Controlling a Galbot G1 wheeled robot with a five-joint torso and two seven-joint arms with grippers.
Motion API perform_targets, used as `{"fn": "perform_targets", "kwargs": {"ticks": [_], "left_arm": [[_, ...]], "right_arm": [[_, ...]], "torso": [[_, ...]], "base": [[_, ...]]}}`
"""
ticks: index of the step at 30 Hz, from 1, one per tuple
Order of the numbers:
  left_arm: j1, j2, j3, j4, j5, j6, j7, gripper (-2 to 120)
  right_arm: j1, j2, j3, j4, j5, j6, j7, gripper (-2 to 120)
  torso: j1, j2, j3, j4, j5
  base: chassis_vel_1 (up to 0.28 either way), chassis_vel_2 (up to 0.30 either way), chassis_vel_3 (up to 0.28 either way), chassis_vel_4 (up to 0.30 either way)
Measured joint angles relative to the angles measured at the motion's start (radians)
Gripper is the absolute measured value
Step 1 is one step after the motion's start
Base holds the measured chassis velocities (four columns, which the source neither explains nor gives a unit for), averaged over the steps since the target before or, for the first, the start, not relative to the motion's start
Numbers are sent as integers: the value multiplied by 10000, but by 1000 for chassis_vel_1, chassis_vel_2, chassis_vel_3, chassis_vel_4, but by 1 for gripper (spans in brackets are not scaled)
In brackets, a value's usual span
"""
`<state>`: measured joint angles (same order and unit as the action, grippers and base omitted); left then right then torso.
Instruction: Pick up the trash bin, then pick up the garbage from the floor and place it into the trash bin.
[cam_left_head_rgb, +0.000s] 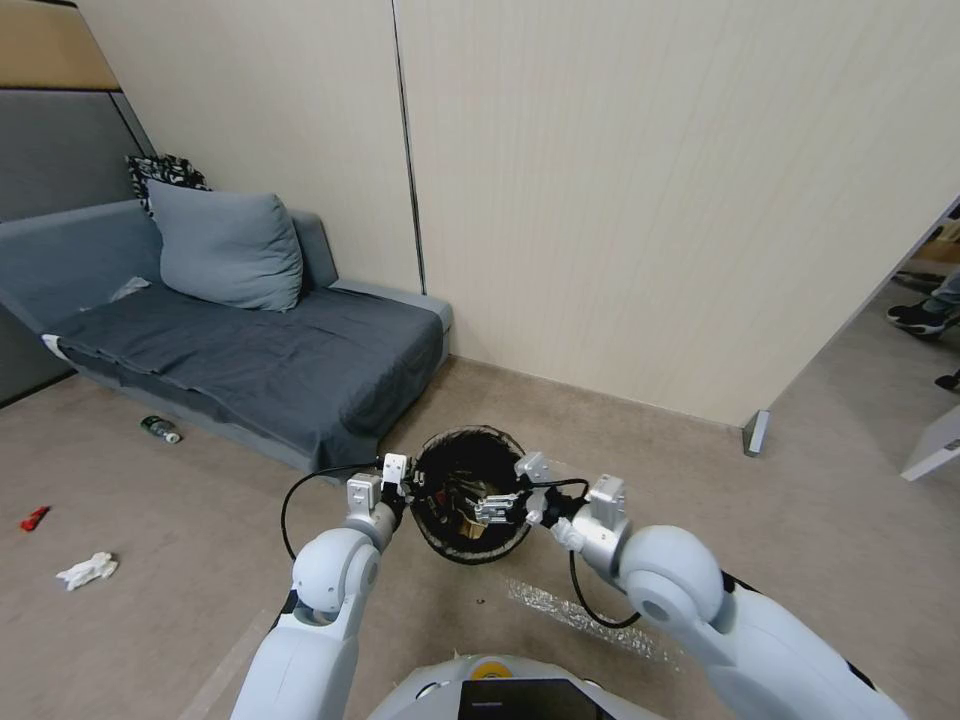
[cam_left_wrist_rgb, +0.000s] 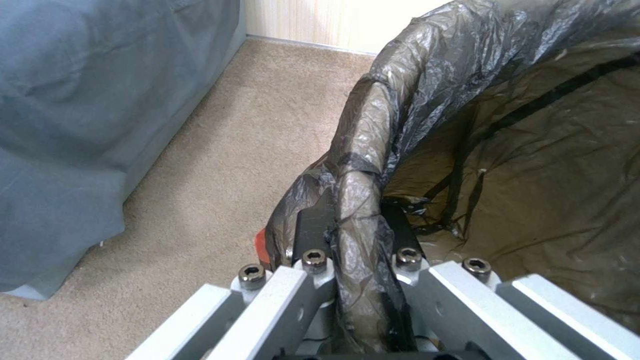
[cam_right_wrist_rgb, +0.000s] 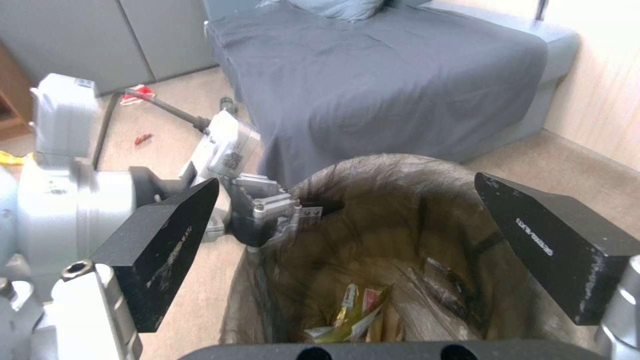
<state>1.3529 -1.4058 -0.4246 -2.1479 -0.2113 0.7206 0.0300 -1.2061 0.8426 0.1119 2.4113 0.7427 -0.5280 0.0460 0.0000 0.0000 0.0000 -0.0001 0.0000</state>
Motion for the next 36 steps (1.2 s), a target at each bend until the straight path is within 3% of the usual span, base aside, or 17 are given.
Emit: {"fn": "perform_targets", "kwargs": {"ticks": [16, 18, 20, 21, 22, 26, 27, 28, 29, 31, 34, 36], "left_arm": [[24, -2, 3, -32, 0, 46, 12, 1], [101, 18, -51, -122, 0, 79, 33, 1], [141, 35, -88, -174, 0, 88, 41, 1], [164, 58, -121, -198, -1, 93, 46, 1], [176, 71, -145, -227, -3, 99, 52, 1], [182, 107, -174, -249, -10, 105, 58, 1], [187, 122, -196, -261, -19, 106, 66, 1], [189, 128, -206, -270, -30, 106, 80, 1], [188, 140, -231, -273, -41, 106, 82, 1], [188, 151, -234, -277, -50, 107, 86, 1], [182, 186, -247, -282, -71, 107, 99, 1], [183, 190, -248, -282, -71, 107, 98, 1]], "right_arm": [[-354, -49, 847, 713, 252, 218, 188, 100], [-801, 254, 1521, 926, 35, 1205, 1247, 100], [-984, 460, 1831, 933, -220, 1562, 1551, 100], [-1139, 620, 2171, 933, -426, 1772, 1678, 100], [-1414, 842, 2626, 868, -854, 2018, 1716, 100], [-1870, 1173, 3271, 635, -1655, 2413, 1686, 100], [-2201, 1434, 3658, 431, -2139, 2730, 1610, 100], [-2487, 1706, 3959, 220, -2736, 3117, 1526, 100], [-2902, 2248, 4197, -24, -3496, 3492, 1395, 100], [-3151, 2672, 4324, -160, -4005, 3741, 1272, 100], [-4263, 4505, 4569, -842, -6116, 5101, 794, 100], [-4454, 4768, 4577, -976, -6432, 5413, 721, 100]], "torso": [[0, 1, 0, 2, -4], [0, 0, 0, 0, 3], [0, 1, 0, 6, 1], [0, 0, 0, -2, 0], [0, 1, 0, 5, 0], [0, 0, 0, 1, 1], [0, 0, 0, -8, 0], [0, 1, 0, 15, -5], [0, 0, 1, -4, -3], [0, 0, 1, 0, 4], [0, 0, 0, -4, 1], [-1, 0, 0, 0, 0]], "base": [[0, 0, 0, 0], [38, 29, 26, 43], [40, 44, 54, 34], [41, 49, 51, 43], [57, 49, 58, 55], [67, 61, 72, 62], [67, 67, 82, 64], [84, 57, 82, 64], [84, 77, 82, 70], [99, 77, 82, 77], [97, 110, 112, 107], [99, 108, 120, 115]]}}
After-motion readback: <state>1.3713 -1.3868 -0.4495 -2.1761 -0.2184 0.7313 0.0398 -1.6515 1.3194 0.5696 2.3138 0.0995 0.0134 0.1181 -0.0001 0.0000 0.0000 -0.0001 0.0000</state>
